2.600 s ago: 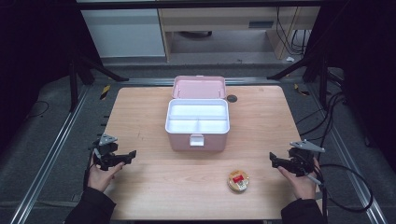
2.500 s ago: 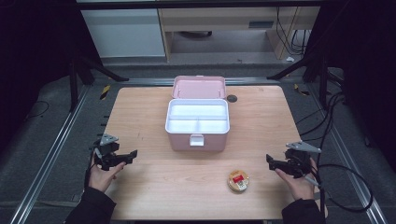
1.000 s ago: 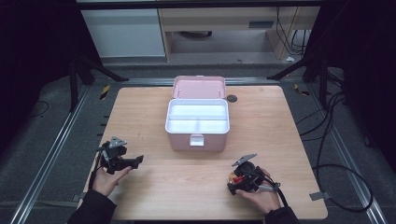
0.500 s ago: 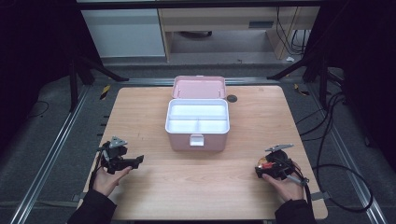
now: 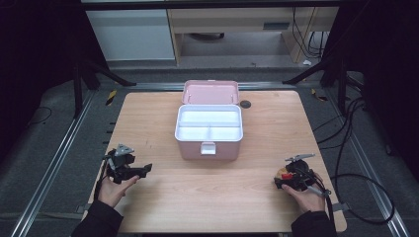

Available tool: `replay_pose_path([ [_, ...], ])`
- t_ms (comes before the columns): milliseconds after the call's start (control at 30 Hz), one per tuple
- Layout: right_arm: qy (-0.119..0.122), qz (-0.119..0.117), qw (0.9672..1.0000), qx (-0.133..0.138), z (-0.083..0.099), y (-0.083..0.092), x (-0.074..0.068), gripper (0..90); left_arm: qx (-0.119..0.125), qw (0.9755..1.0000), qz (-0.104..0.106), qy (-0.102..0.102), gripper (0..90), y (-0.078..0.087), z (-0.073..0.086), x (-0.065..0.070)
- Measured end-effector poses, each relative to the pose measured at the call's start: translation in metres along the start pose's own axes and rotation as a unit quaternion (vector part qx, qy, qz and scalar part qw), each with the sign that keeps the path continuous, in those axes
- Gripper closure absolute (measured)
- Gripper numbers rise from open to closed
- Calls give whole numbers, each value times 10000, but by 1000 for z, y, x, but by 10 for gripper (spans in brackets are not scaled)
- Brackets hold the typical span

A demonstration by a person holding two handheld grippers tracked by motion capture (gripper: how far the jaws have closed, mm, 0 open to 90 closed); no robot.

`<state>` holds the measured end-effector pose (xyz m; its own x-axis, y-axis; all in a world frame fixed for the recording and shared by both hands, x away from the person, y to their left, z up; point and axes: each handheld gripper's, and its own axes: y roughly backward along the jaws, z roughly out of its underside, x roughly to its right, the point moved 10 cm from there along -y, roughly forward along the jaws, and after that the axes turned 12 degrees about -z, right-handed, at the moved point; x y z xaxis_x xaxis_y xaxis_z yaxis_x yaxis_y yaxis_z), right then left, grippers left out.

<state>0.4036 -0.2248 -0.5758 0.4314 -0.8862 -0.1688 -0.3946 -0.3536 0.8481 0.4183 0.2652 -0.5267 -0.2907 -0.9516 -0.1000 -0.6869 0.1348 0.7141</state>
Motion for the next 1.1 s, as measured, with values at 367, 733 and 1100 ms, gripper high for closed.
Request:
replay_pose_path([
  [367, 196, -281, 9875, 1538, -75, 41, -26, 197, 666, 9974, 240, -115, 264, 15, -74, 21],
  [733, 527, -759, 9715, 2182, -161, 51, -78, 297, 774, 9954, 432, -362, 310, -2, -135, 54],
  [1100, 647, -1034, 9728, 1970, -187, 16, -101, 436, 532, 9970, 340, -438, 449, -39, -134, 66],
])
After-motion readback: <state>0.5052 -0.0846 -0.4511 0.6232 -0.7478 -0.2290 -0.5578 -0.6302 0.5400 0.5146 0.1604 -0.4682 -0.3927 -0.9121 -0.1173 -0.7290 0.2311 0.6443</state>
